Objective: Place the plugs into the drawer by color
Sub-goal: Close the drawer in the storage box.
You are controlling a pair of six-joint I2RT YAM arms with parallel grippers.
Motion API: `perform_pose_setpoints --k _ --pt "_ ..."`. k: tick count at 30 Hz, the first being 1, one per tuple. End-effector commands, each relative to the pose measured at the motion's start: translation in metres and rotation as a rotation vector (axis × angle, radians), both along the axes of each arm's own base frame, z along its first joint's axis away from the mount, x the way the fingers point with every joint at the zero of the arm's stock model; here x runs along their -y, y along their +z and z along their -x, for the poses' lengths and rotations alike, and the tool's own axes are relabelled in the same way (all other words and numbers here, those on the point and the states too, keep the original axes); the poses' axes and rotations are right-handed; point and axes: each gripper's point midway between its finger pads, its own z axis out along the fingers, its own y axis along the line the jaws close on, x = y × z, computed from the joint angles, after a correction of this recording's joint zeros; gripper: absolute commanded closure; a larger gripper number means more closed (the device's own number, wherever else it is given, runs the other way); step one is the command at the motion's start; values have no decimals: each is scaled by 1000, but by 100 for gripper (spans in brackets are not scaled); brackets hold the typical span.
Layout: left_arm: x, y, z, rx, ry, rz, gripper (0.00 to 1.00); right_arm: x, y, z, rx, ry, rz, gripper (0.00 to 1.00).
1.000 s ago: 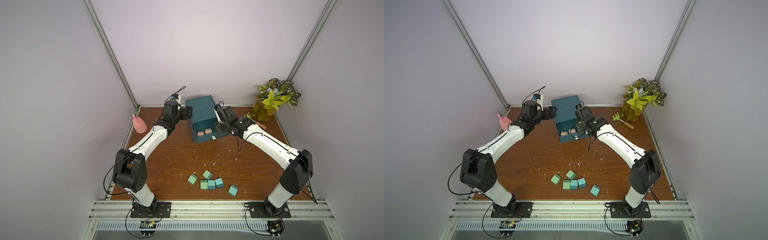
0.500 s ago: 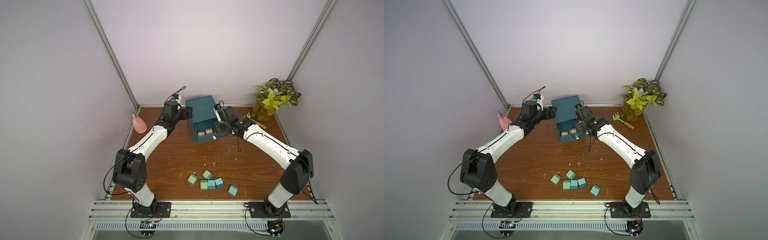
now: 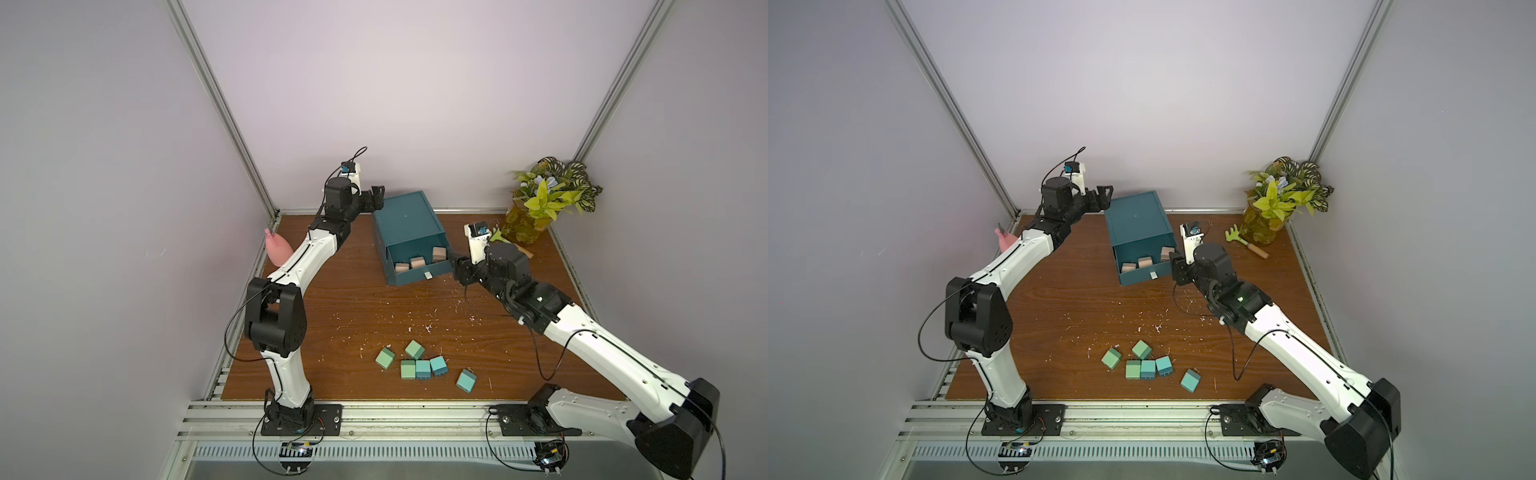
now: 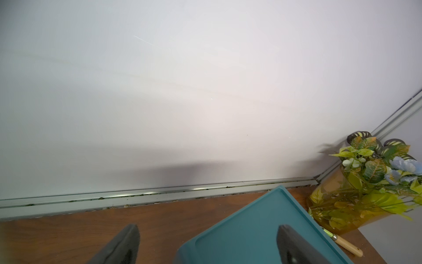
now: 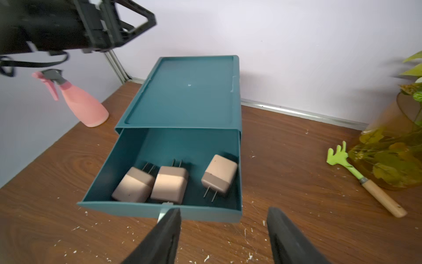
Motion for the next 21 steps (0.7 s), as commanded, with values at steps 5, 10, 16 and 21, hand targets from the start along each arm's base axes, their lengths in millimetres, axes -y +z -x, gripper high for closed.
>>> perform_pose_setpoints --k 5,10,16,21 --pt "15 -25 -16 -52 -77 9 11 -31 -8 32 73 111 -172 33" --pt "18 -38 -18 -82 -86 17 14 -40 -32 39 75 119 -154 33" --pt "16 -49 -16 -103 -83 6 15 -45 -41 29 97 96 -140 33" --pt "15 -51 -16 -102 -80 2 15 -55 -44 21 103 95 -149 33"
